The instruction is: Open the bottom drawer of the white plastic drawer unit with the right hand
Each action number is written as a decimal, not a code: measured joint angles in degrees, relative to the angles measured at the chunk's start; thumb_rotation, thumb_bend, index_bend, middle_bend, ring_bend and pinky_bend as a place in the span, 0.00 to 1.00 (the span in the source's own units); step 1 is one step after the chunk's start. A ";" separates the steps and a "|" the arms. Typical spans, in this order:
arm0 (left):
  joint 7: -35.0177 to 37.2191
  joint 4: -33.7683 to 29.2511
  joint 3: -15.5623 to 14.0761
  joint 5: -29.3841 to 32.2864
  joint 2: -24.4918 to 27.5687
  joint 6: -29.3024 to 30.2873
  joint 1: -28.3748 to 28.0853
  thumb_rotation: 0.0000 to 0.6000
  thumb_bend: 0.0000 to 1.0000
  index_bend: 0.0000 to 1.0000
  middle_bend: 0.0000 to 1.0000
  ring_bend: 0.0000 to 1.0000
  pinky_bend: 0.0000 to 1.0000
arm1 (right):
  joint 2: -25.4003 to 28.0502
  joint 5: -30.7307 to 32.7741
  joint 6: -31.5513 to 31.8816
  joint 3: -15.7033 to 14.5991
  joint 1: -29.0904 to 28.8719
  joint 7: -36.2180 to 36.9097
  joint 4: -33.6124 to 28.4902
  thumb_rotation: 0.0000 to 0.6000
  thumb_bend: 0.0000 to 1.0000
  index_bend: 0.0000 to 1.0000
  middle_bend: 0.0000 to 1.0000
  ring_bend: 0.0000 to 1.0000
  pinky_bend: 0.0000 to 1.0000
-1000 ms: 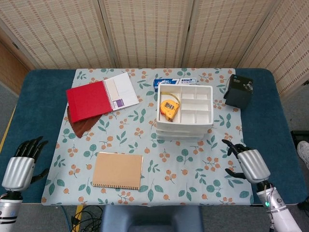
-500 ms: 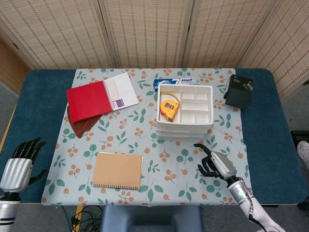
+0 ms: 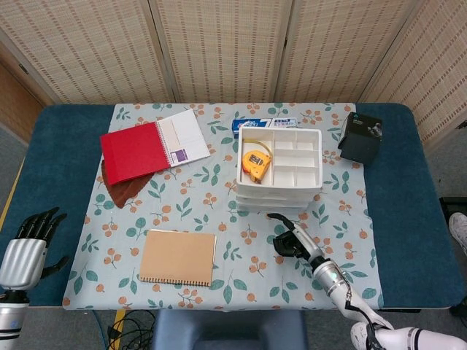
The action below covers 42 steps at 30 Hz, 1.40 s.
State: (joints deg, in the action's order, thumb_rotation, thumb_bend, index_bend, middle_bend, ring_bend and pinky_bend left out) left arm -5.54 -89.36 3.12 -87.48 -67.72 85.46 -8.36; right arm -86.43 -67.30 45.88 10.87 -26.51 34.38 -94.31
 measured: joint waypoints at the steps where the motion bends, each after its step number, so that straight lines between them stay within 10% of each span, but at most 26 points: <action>1: 0.03 0.05 -0.03 0.00 0.01 0.02 0.04 1.00 0.17 0.15 0.11 0.12 0.13 | -0.84 0.31 -0.01 0.26 -0.19 0.08 0.72 1.00 0.58 0.11 0.86 0.93 1.00; 42: 0.16 0.34 0.07 1.08 0.31 -0.75 0.09 1.00 0.17 0.15 0.11 0.12 0.13 | -10.91 0.36 -0.53 4.88 -2.53 5.30 12.24 1.00 0.63 0.17 0.85 0.93 1.00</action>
State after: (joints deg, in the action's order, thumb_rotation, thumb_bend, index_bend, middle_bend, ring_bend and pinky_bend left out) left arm -5.37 -89.02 3.19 -86.40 -67.41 84.71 -8.28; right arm -97.33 -66.93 45.35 15.75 -29.04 39.67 -82.07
